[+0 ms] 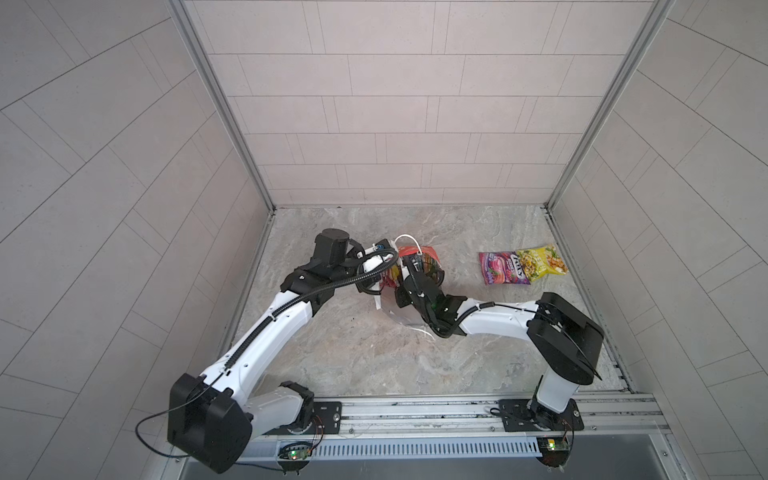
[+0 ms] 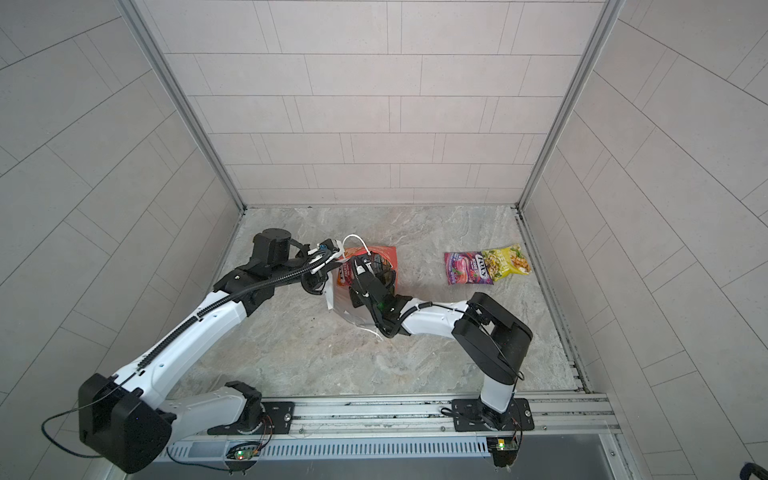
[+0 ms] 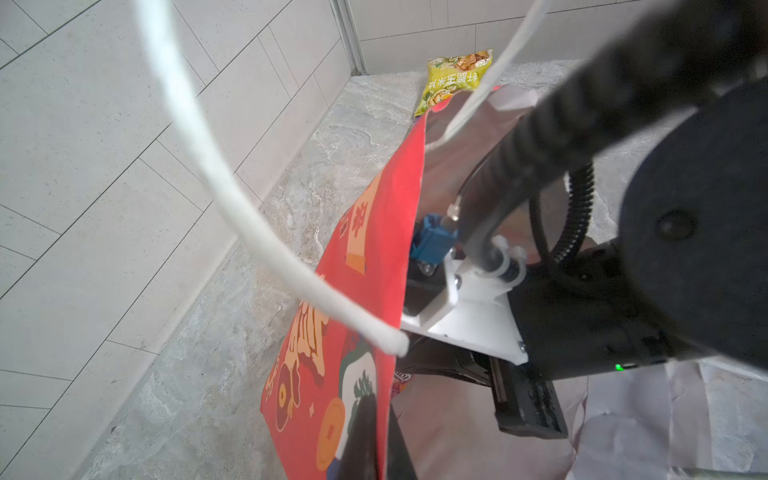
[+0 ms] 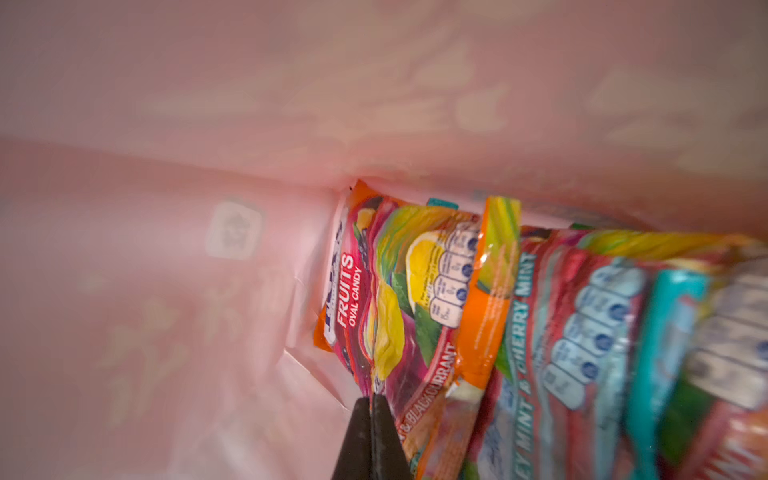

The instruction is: Take the snacks out of the paper bag

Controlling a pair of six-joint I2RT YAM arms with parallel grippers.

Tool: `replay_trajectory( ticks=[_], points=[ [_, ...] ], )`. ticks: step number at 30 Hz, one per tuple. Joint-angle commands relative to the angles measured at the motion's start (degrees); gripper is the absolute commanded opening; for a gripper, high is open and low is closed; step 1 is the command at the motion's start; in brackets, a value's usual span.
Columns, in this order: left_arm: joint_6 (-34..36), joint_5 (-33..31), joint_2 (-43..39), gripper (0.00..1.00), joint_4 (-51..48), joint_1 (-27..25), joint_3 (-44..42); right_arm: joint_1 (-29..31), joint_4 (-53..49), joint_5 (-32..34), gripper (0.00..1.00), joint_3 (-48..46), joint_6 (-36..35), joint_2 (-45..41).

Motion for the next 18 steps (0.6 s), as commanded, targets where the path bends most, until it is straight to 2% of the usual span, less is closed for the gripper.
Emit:
replay_trajectory(
  ticks=[1,5,6,7,8,9,16,18],
  points=[
    [1.19,1.89,-0.56,0.00,3.26,-0.60,0.35,0.54,-0.46,-0.70,0.00,-0.76,-1.77,-3.49],
    [1.11,2.06,-0.16,0.00,3.31,-0.57,0.53,0.68,-0.84,0.50,0.00,-1.45,-1.69,-4.50],
    [1.12,2.15,-0.03,0.00,3.30,-0.60,0.54,0.68,-1.11,0.84,0.09,-1.24,-1.50,-4.20],
    [1.04,2.23,0.02,0.00,3.26,-0.59,0.64,0.68,-1.22,0.65,0.24,-0.89,-1.51,-3.77],
    [1.02,2.20,0.08,0.00,3.31,-0.55,0.62,0.68,-1.49,0.67,0.34,-0.47,-1.51,-3.31],
    [0.94,2.17,0.07,0.00,3.27,-0.57,0.63,0.68,-1.91,0.89,0.38,0.04,-1.17,-2.73],
    [0.85,2.37,-0.21,0.00,3.31,-0.59,0.58,0.15,-2.45,2.43,0.54,2.95,0.47,2.20],
    [0.80,2.57,-0.21,0.00,3.29,-0.60,0.63,0.15,-2.36,2.68,0.55,4.07,0.54,4.00]
  ],
)
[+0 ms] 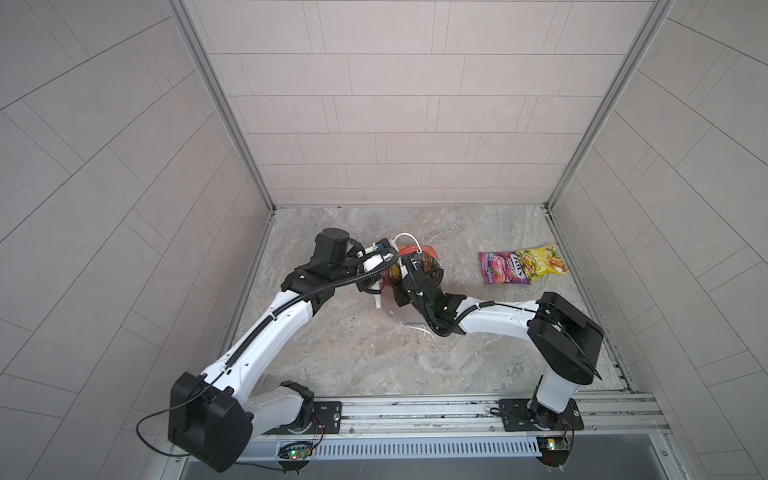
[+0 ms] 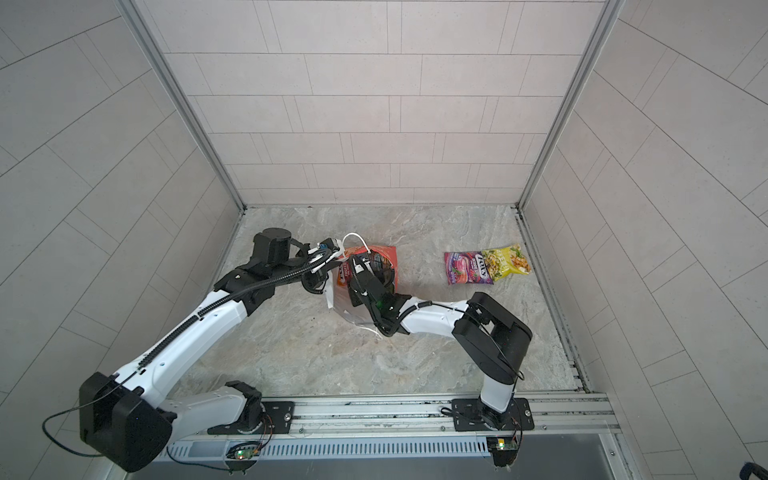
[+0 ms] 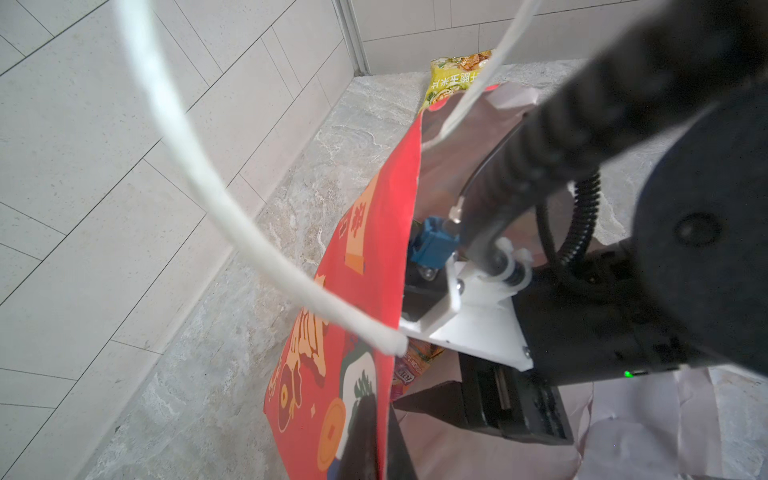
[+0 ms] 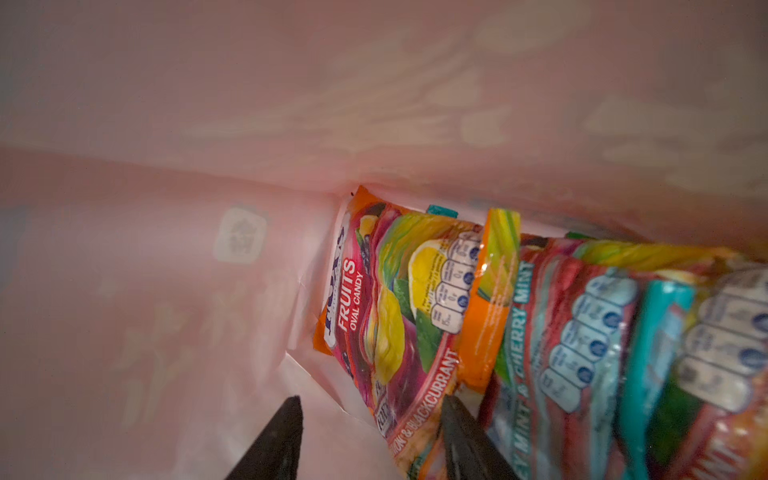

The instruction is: Take the snacks out of the paper bag

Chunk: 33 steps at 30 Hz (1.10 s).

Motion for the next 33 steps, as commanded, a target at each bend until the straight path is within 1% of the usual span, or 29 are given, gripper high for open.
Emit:
replay_trajectory(
  ticks=[1,5,8,9,11,13,14,16,21,27,33],
  points=[
    [0.77,2.87,-0.43,0.00,2.74,-0.60,0.75,-0.09,-0.80,1.71,0.56,2.63,0.66,2.93],
    [0.77,2.80,-0.38,0.00,2.60,-0.62,0.71,-0.08,-0.52,2.45,0.56,4.58,1.19,5.91],
    [0.87,2.62,-0.53,0.00,2.61,-0.59,0.65,-0.12,-0.30,3.85,0.53,5.67,0.93,7.56],
    [0.86,2.71,-0.55,0.00,2.63,-0.59,0.66,-0.16,-1.03,4.39,0.49,6.31,0.88,8.06],
    [0.95,2.64,-0.45,0.00,2.59,-0.60,0.63,-0.22,-0.54,4.69,0.37,6.52,0.50,8.39],
    [1.03,2.44,-0.40,0.00,2.65,-0.57,0.58,-0.25,0.04,4.62,0.22,6.16,0.31,8.09],
    [1.04,2.40,-0.41,0.00,2.65,-0.56,0.55,-0.26,0.38,4.28,0.17,5.87,0.23,7.77],
    [1.12,2.33,-0.26,0.00,2.69,-0.59,0.67,-0.25,1.19,3.28,0.11,5.25,-0.19,6.89],
    [1.10,1.97,0.09,0.00,2.74,-0.60,0.71,-0.10,3.67,-0.74,0.01,2.85,-1.85,3.88],
    [1.12,1.29,0.10,0.00,2.67,-0.61,0.65,0.33,3.68,-2.31,0.00,-0.38,-3.15,-1.95],
    [1.15,1.12,0.52,0.00,2.60,-0.60,0.71,0.80,3.21,-1.95,0.00,-3.57,-3.93,-7.00]
  ],
)
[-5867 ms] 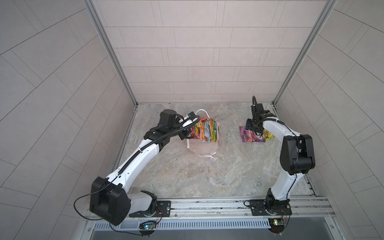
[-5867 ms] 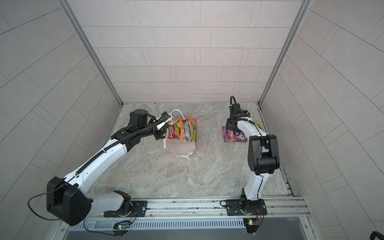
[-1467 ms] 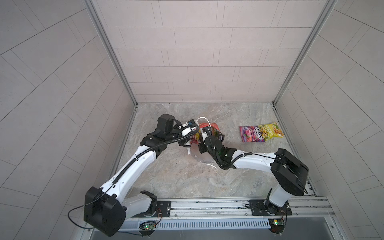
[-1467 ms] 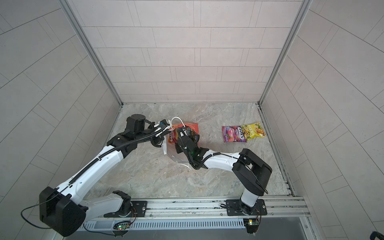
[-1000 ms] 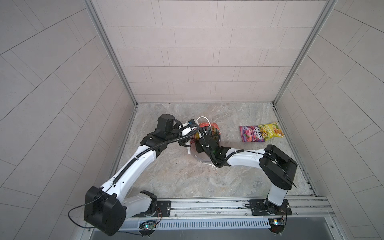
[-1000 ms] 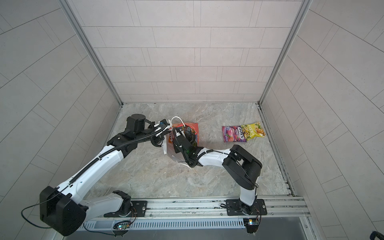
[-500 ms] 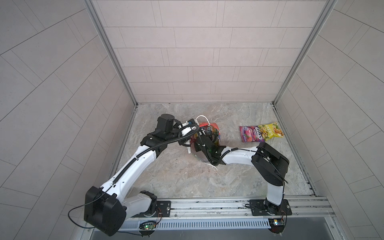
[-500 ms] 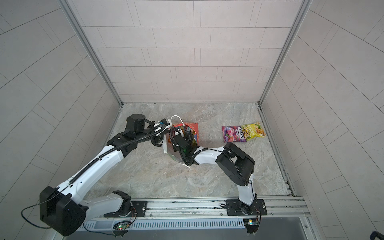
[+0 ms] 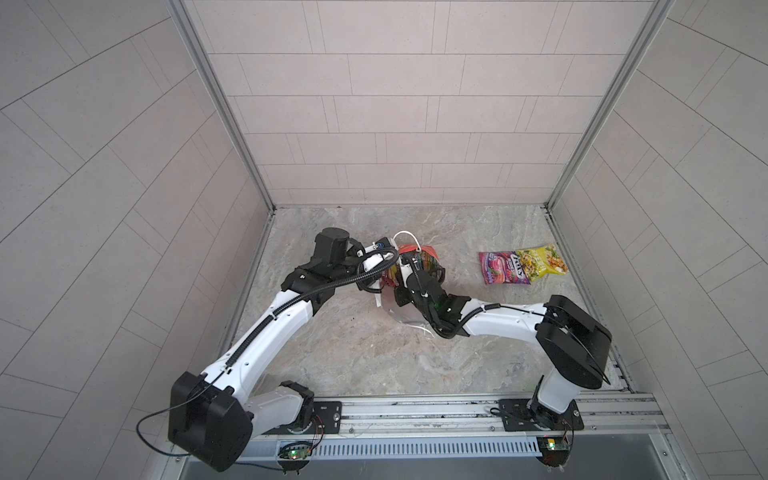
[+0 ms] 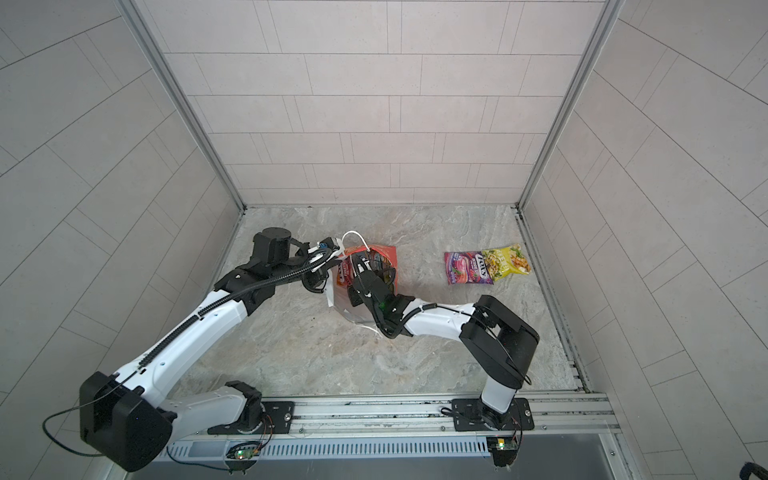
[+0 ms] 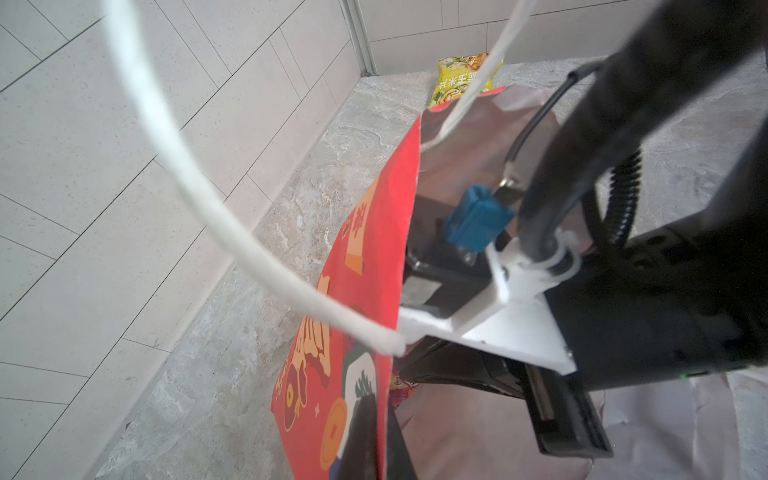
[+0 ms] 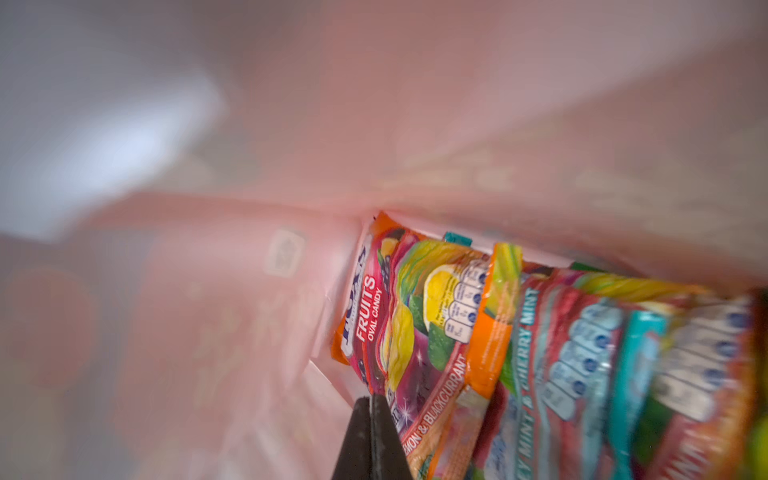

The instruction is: Take the snacks out of the paper bag

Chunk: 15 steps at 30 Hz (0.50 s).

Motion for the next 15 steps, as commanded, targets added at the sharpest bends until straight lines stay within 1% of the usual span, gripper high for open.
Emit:
replay_trajectory(
  ticks=[1,2,4,5,6,11,14,15],
  points=[
    [1.10,2.01,0.30,0.00,1.91,-0.57,0.80,0.36,-0.43,0.14,0.00,-0.90,-0.93,-2.55],
    [1.06,2.20,0.34,0.00,1.90,-0.60,0.86,0.35,-1.16,0.77,0.01,-0.76,-0.65,-2.60],
    [1.03,2.50,0.34,0.00,1.88,-0.60,0.80,0.27,-1.33,1.21,0.25,-0.58,-0.56,-2.02],
    [0.94,2.42,0.33,0.00,1.91,-0.54,0.82,0.21,-1.40,1.32,0.35,-0.29,-0.47,-1.50],
    [0.98,2.42,0.27,0.00,1.91,-0.58,0.81,0.09,-1.47,1.38,0.39,-0.03,-0.16,-1.04],
    [0.97,2.54,0.07,0.00,1.91,-0.62,0.71,-0.25,-1.29,0.14,0.47,2.48,-0.61,2.51],
    [0.97,2.57,0.09,0.00,1.92,-0.60,0.71,-0.26,-0.55,-1.01,0.48,3.96,-0.54,4.47],
    [0.98,2.59,0.13,0.00,1.95,-0.60,0.77,-0.26,-0.26,-1.68,0.47,4.31,-0.49,4.78]
  ],
)
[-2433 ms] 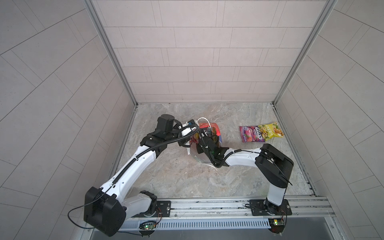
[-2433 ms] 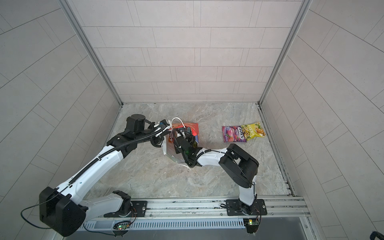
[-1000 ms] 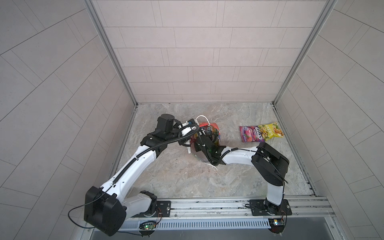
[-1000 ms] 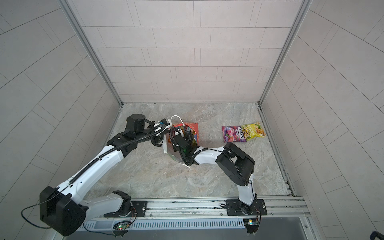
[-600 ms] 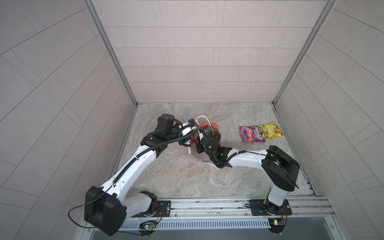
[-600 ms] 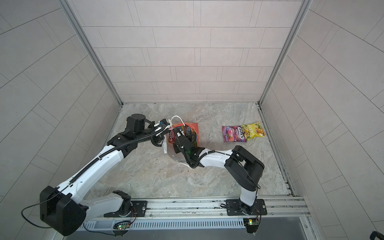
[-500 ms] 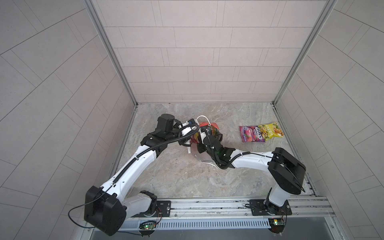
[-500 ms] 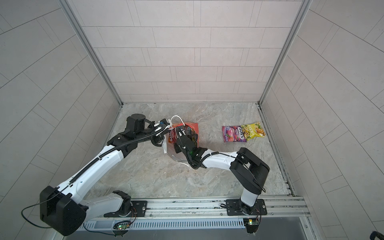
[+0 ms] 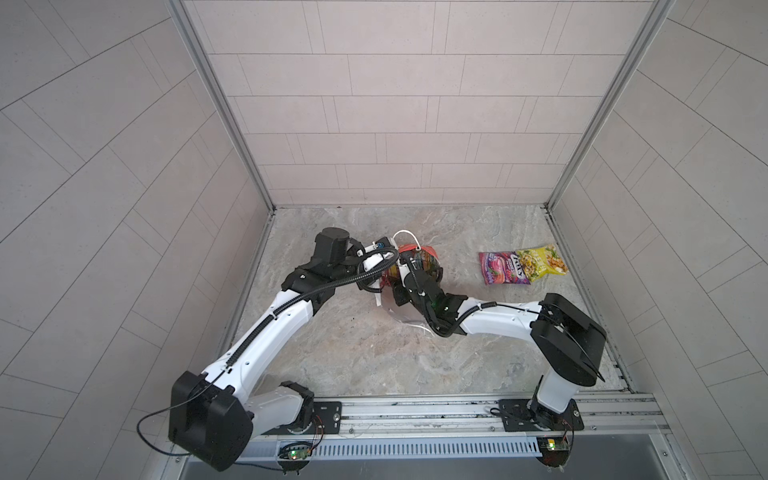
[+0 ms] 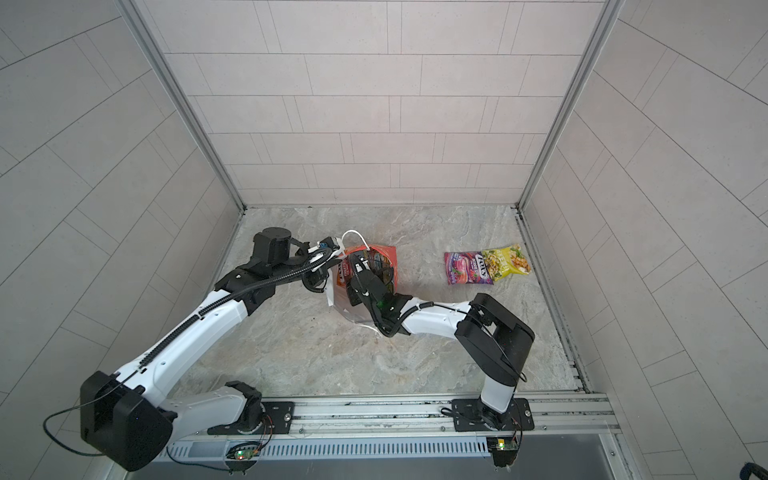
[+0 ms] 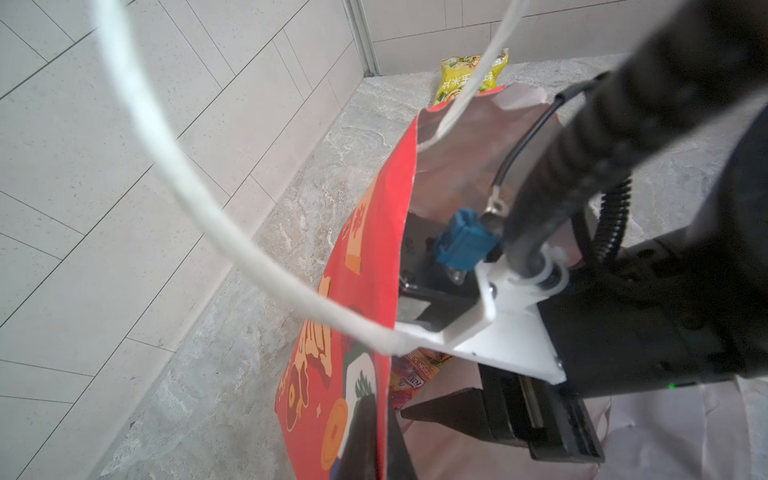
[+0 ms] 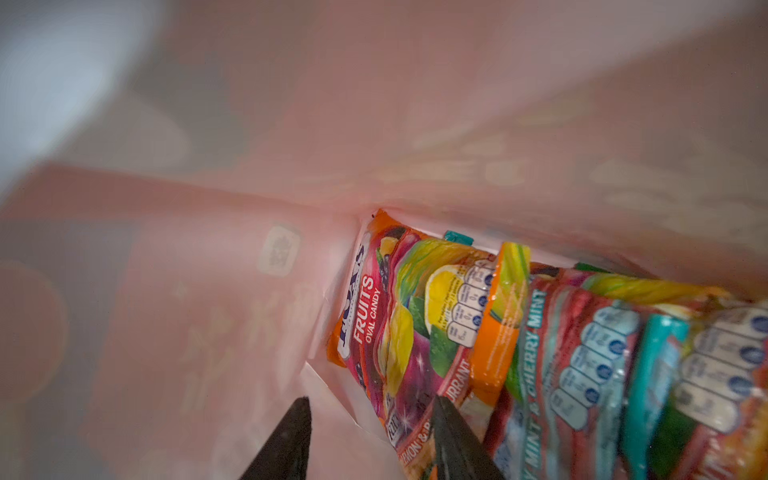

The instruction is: Take the snacks out of the paper bag

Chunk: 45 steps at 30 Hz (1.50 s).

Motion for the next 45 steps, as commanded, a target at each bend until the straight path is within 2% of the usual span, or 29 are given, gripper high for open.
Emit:
replay_trajectory(
  ticks=[1,3,15,21,23,26,28,33,36,45],
  points=[
    [0.97,2.89,-0.06,0.00,1.33,-0.62,0.74,0.02,1.02,-2.44,0.45,2.24,-0.36,1.80],
    [0.93,2.83,-0.15,0.00,1.33,-0.62,0.71,0.07,1.81,-3.23,0.45,2.75,0.27,2.76],
    [1.10,2.58,-0.14,0.00,1.50,-0.62,0.63,-1.87,-3.42,2.73,0.52,8.49,4.39,10.08],
    [1.02,2.69,-0.06,0.00,1.50,-0.62,0.72,-2.68,-2.40,4.05,0.52,9.64,4.11,13.19],
    [1.06,2.72,-0.06,0.00,1.50,-0.62,0.76,-3.02,-2.16,4.34,0.45,10.25,4.17,14.28],
    [1.06,2.43,-0.24,0.00,1.41,-0.66,0.67,-3.11,-1.92,4.14,0.25,10.17,4.18,13.98],
    [1.05,2.38,-0.38,0.00,1.42,-0.60,0.61,-3.16,-1.81,3.67,0.16,9.72,4.18,12.78],
    [1.06,2.26,-0.11,0.00,2.20,-0.57,0.35,-3.11,-0.82,1.63,0.04,7.36,3.49,8.24],
    [1.11,2.19,-0.06,0.00,2.19,-0.62,0.41,-2.97,-0.52,0.75,0.00,5.66,2.20,4.84],
    [1.10,1.82,-0.16,0.00,2.19,-0.62,0.19,-2.97,0.50,-2.18,0.00,-0.05,0.96,-2.82]
  ],
)
